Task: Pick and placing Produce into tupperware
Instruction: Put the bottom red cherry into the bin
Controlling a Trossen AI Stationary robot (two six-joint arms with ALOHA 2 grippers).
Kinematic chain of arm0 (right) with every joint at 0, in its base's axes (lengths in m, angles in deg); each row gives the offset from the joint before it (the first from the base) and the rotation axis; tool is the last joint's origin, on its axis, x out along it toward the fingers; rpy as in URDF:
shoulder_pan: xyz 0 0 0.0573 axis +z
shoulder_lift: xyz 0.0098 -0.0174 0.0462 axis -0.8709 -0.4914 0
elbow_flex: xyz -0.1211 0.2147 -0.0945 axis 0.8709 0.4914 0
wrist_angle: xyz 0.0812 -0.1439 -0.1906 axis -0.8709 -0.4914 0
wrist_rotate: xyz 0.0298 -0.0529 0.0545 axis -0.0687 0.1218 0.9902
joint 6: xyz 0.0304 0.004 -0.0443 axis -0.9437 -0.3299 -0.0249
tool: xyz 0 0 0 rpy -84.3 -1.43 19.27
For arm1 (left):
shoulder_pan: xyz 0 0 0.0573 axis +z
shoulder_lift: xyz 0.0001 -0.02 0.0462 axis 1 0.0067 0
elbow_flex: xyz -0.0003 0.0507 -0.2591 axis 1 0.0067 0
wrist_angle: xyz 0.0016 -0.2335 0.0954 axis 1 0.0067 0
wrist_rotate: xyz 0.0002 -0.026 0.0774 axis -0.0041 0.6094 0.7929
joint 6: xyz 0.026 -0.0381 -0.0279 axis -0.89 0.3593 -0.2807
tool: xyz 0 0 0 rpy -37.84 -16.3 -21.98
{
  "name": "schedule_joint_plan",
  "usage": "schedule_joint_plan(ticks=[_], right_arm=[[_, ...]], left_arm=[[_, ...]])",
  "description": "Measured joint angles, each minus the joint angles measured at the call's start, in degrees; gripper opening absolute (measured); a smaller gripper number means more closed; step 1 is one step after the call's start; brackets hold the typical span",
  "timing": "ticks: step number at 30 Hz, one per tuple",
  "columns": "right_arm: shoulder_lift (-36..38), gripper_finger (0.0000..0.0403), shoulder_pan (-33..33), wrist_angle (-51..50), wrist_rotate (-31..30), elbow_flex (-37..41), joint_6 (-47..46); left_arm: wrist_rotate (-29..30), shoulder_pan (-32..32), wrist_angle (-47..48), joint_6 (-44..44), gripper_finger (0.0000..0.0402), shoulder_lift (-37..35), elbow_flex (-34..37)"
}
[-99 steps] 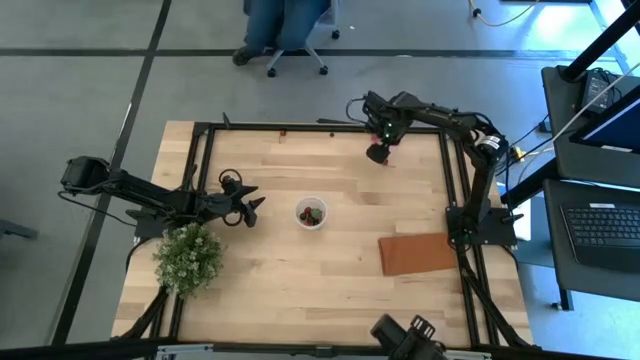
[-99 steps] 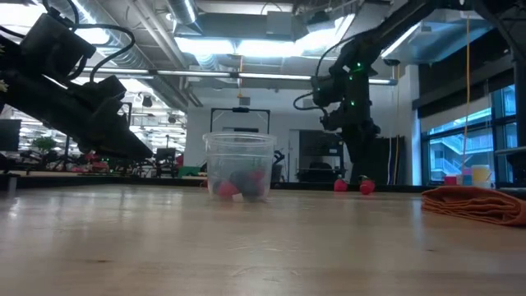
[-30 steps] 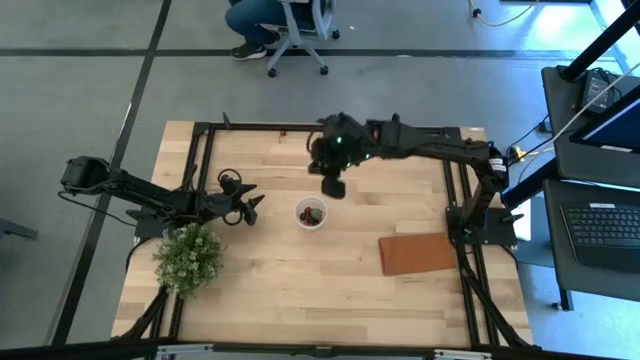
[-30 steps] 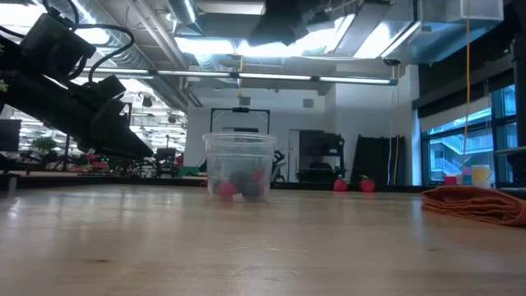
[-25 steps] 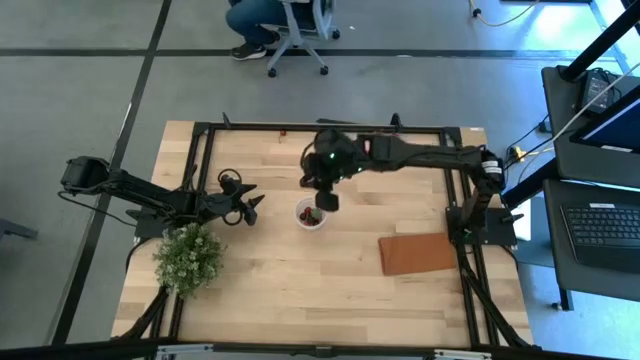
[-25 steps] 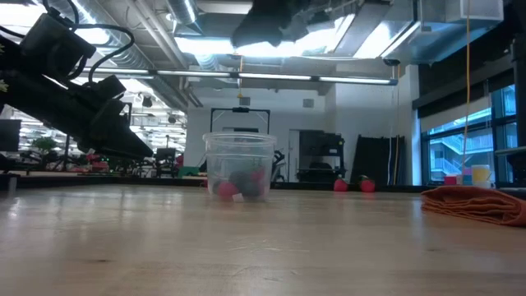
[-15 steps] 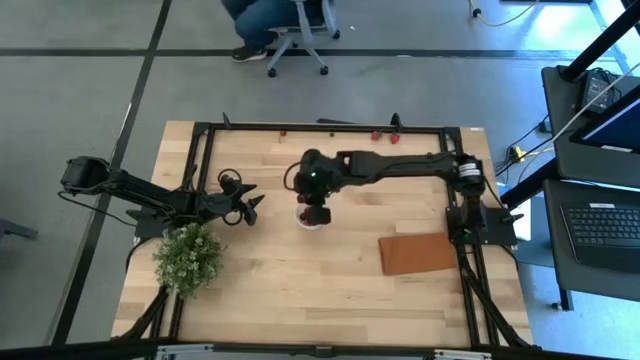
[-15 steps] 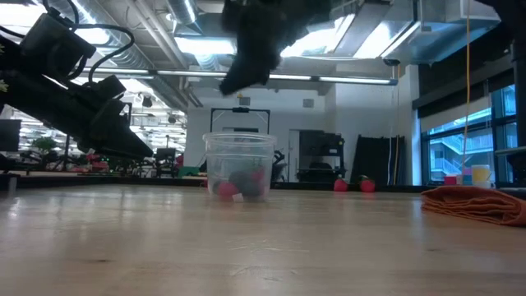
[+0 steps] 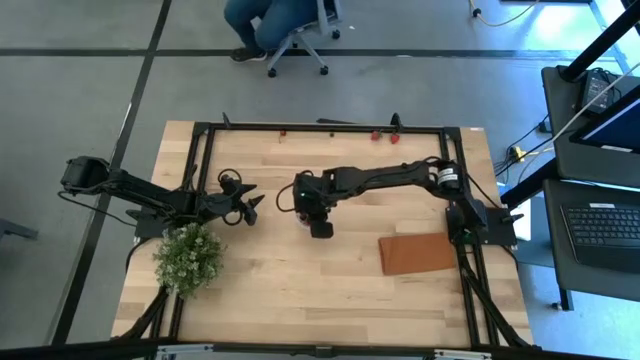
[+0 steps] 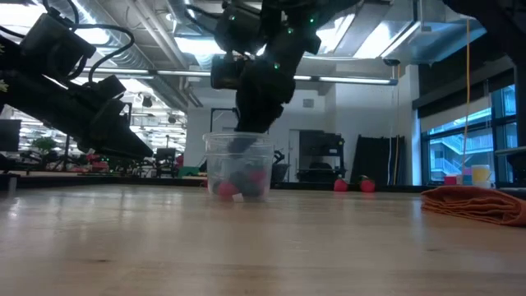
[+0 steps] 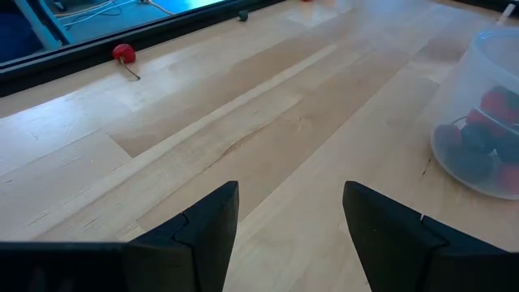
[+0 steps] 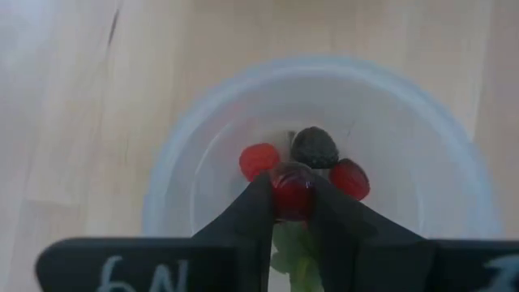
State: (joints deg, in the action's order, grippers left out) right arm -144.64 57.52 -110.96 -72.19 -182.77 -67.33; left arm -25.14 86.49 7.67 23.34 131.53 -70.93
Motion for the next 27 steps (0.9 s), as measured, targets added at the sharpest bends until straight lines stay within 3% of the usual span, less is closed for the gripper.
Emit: schedule_joint_plan(ticks=[15, 27], right_arm=[[-0.5, 0.0074, 0.0, -0.5, 0.0, 0.0, -1.0], [-0.5, 0.0157, 0.0, -0.5, 0.0, 0.0, -1.0]], left_arm=[[0.0, 0.0, 0.0, 0.0, 0.0215, 0.0, 0.0], [0.0, 0.0, 0.0, 0.0, 0.0215, 0.0, 0.0]])
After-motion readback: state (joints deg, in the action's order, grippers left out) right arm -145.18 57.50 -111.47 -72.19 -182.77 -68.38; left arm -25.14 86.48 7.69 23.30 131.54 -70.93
